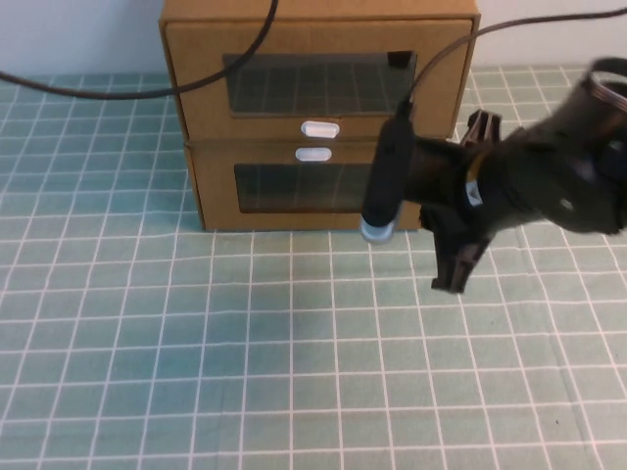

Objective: Open the shoe box
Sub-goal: 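Pull the top drawer of the cardboard box fully open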

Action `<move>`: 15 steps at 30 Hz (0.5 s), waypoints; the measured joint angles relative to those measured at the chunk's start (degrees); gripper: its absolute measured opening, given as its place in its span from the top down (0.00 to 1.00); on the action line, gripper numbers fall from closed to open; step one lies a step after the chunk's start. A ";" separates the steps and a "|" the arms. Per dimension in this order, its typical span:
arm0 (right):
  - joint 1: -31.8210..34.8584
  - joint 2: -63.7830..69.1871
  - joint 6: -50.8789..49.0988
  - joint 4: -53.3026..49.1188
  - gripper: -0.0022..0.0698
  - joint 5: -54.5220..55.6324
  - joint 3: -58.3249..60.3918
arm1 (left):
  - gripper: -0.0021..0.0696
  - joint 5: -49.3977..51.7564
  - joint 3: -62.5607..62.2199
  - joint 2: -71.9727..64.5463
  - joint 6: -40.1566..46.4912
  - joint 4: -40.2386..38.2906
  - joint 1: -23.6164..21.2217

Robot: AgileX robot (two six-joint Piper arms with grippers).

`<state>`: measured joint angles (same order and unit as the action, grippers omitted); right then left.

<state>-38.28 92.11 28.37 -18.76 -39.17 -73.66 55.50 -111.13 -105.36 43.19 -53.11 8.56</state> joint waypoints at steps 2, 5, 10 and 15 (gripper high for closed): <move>0.00 2.31 -1.49 -1.54 0.99 -2.98 -3.47 | 0.98 3.11 -4.88 -3.60 -1.17 -0.68 0.00; 0.00 4.13 -2.14 -1.95 0.99 -4.36 -7.72 | 0.98 7.60 -9.69 -8.19 -2.65 -0.77 0.00; -0.09 4.17 -2.81 -5.69 0.99 -0.47 -9.63 | 0.98 10.83 -12.06 -11.32 -5.92 0.00 0.00; -1.57 5.11 -12.46 -20.41 0.99 5.50 -9.63 | 0.98 11.15 -12.50 -11.41 -7.57 1.33 0.00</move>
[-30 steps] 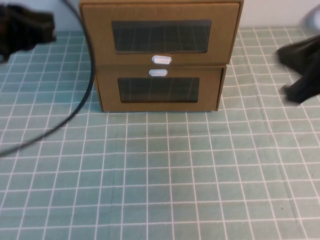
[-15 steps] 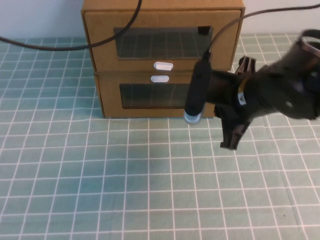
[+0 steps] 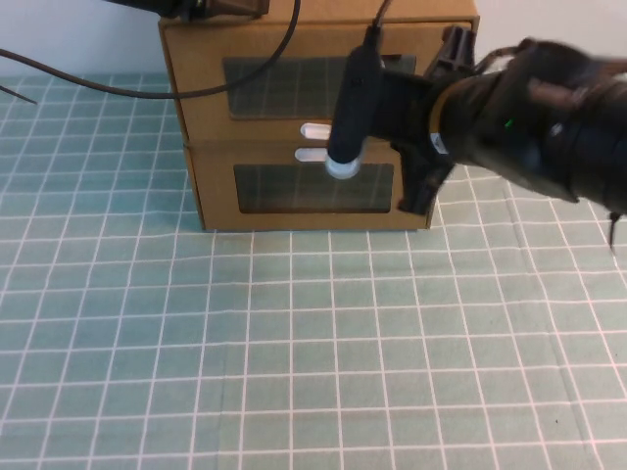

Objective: Open the shoe box
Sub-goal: 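Pull the top drawer of the cardboard box fully open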

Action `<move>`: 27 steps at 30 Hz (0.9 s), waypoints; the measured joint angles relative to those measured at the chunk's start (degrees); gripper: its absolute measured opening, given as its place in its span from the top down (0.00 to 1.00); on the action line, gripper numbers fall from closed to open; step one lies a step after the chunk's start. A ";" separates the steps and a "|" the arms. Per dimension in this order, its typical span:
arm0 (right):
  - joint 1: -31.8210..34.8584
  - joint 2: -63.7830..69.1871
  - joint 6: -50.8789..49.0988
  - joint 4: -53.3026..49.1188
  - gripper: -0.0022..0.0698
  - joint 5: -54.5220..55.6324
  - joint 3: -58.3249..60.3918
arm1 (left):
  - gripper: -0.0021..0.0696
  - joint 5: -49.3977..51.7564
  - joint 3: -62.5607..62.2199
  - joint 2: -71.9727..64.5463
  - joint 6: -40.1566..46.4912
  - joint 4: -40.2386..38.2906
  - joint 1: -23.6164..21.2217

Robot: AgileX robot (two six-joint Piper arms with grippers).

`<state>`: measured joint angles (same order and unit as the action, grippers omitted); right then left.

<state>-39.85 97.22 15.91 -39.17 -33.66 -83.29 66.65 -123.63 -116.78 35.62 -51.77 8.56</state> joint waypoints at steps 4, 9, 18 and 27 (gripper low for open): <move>-3.16 2.66 -22.96 -21.72 0.99 1.84 0.00 | 0.98 0.13 -0.10 0.00 -0.49 0.07 0.00; -7.93 7.68 -46.51 -47.54 0.99 0.79 0.00 | 0.98 0.13 -0.10 0.00 -0.99 0.12 0.00; -9.34 13.29 -55.24 -55.13 0.95 0.87 0.10 | 0.98 0.21 -0.10 0.00 -1.43 0.12 0.00; -8.99 14.51 -58.95 -55.47 0.62 0.87 0.22 | 0.98 0.21 -0.10 0.00 -1.55 0.12 0.00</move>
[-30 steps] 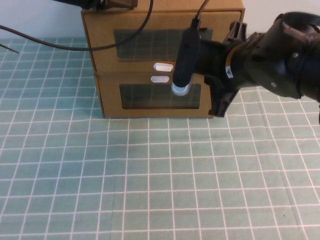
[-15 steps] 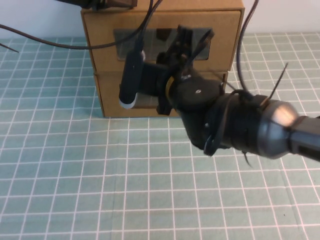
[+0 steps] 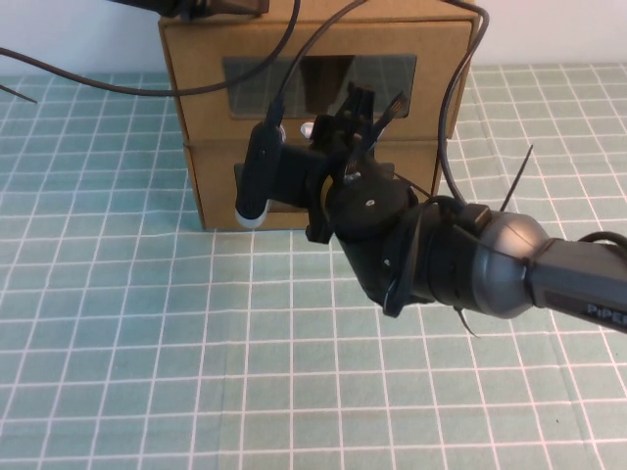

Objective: Open the shoe box
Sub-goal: 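Pull the top drawer of the cardboard box fully open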

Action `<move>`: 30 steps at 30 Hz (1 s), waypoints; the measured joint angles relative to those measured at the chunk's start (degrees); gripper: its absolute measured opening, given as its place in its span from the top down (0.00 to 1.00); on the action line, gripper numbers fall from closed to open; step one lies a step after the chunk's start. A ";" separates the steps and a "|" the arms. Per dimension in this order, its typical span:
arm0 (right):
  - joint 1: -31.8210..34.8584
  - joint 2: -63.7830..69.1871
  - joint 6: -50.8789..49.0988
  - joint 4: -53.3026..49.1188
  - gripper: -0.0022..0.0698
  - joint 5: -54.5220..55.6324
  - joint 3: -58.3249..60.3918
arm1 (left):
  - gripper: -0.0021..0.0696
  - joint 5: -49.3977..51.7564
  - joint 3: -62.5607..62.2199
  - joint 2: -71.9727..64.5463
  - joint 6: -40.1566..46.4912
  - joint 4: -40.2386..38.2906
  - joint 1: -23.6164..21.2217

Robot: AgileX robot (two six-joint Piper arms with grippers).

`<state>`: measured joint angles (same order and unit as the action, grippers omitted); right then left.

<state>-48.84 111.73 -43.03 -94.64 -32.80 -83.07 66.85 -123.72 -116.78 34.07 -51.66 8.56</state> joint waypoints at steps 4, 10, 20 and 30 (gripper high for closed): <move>0.48 1.37 0.00 0.00 0.59 0.00 -0.23 | 0.98 0.00 0.00 0.00 0.00 -0.22 0.00; 0.98 3.46 -0.20 -0.12 0.58 -0.09 -2.51 | 0.98 0.04 0.00 0.00 0.00 -0.41 0.00; 2.49 5.31 -0.20 -0.64 0.89 0.01 -5.71 | 0.98 -0.06 0.00 0.00 -0.11 -0.56 0.00; 1.78 5.34 0.23 -0.87 0.95 -2.30 -5.32 | 0.98 -0.62 0.00 -0.03 -1.03 -0.56 0.00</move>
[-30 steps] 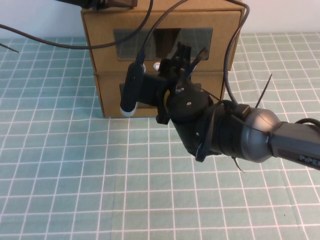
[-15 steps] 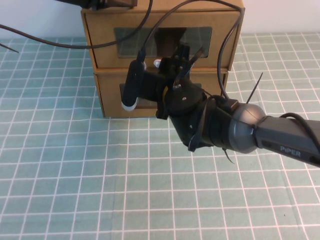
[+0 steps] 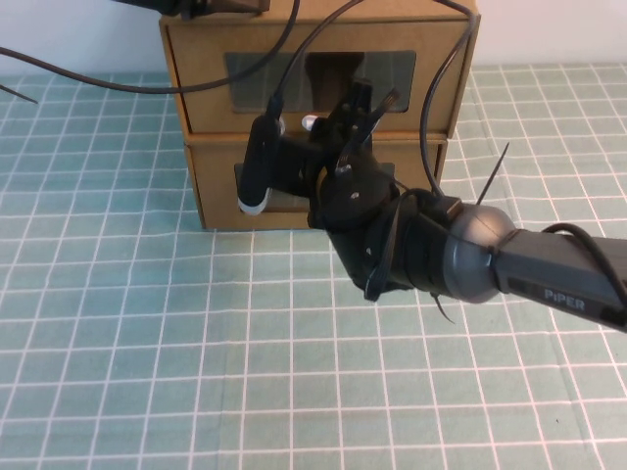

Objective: Open the shoe box
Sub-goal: 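Pull the top drawer of the cardboard box fully open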

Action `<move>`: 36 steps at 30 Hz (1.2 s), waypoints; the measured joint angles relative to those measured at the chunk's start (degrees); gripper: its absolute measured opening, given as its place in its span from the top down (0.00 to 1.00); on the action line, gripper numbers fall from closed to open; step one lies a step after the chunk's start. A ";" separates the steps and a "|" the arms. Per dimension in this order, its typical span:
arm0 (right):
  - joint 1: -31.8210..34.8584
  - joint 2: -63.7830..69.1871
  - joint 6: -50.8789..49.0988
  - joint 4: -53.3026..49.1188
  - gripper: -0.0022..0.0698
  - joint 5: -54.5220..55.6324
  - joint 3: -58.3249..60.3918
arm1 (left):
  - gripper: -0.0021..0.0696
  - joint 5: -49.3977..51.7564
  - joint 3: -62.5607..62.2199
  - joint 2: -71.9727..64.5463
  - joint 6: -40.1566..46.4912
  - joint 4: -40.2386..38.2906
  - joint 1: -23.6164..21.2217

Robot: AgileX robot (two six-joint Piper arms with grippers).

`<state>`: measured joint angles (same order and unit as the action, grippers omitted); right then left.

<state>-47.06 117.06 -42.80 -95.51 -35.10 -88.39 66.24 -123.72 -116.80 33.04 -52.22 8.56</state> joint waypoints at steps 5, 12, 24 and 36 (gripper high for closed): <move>-1.97 -2.81 -0.16 0.00 0.95 -1.46 4.46 | 0.98 -0.60 -0.12 -0.86 -0.43 -0.28 0.00; -6.08 -8.39 -3.49 -0.59 0.95 -4.18 13.40 | 0.98 -1.05 -0.37 -1.68 -0.54 -1.66 0.00; -16.32 -17.99 -12.41 0.62 0.95 -8.40 28.77 | 0.98 -1.19 -0.37 -1.78 -0.54 -1.70 0.00; -16.99 -19.42 -11.70 4.59 0.90 -8.14 29.71 | 0.98 -0.69 -0.37 -1.78 -0.54 -1.93 0.00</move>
<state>-64.05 97.65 -54.50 -90.92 -43.24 -58.68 65.54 -124.09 -118.58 32.50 -54.15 8.56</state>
